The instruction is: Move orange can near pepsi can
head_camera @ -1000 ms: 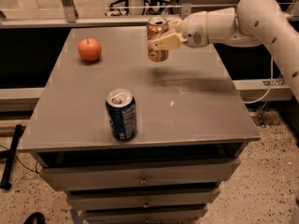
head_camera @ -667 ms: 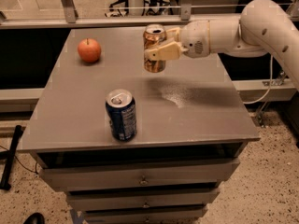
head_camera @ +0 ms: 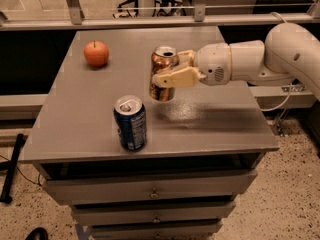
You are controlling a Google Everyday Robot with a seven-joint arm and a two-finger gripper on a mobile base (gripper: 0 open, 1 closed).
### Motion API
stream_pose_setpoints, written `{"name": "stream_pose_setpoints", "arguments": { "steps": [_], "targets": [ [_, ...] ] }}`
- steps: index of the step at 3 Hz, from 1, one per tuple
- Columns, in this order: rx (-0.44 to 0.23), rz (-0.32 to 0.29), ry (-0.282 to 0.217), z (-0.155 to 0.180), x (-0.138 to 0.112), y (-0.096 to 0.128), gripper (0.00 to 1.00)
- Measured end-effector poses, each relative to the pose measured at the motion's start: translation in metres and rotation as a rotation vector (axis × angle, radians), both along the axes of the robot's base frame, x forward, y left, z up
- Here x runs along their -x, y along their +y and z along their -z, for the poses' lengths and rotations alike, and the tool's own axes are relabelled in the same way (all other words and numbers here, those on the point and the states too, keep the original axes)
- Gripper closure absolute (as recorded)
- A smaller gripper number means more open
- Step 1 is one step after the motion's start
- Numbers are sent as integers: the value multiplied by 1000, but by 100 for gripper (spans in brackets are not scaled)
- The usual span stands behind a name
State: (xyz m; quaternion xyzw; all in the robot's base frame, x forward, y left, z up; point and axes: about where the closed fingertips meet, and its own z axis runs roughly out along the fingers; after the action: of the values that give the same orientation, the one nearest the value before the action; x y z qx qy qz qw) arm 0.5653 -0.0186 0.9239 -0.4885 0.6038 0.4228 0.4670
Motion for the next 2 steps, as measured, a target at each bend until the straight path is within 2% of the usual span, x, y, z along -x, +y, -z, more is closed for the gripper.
{"name": "stream_pose_setpoints", "arguments": {
  "steps": [2],
  "targets": [
    [-12, -108, 46, 20, 46, -6, 100]
  ]
}}
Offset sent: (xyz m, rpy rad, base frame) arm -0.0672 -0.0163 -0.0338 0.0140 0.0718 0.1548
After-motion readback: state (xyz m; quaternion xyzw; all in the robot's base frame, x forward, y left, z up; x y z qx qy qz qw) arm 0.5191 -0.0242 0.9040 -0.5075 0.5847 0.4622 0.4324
